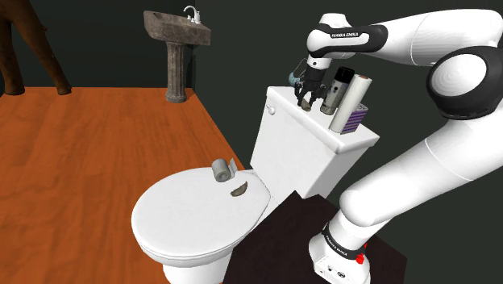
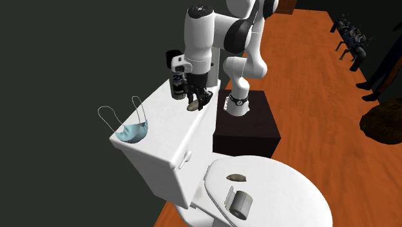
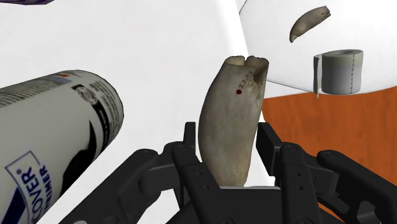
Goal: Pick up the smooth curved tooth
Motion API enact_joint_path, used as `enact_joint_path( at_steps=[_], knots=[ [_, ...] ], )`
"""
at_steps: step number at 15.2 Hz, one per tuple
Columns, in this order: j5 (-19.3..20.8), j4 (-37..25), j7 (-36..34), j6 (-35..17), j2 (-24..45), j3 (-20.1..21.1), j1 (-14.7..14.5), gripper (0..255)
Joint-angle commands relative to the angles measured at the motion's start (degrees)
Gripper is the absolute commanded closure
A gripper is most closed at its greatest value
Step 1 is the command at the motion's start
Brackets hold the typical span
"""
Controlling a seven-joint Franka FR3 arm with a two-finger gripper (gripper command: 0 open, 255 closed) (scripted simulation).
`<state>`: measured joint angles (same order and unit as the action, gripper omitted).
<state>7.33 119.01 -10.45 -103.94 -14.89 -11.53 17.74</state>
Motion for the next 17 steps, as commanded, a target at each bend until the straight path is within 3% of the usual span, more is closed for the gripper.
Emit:
enact_joint_path(
  at_steps=[1, 17],
  knots=[
    [-0.03, -0.8, 0.09, 0.78, 0.01, 0.01, -0.01, 255],
    [-0.48, -12.62, 0.98, 11.66, 0.92, 0.35, -0.23, 255]
  ],
)
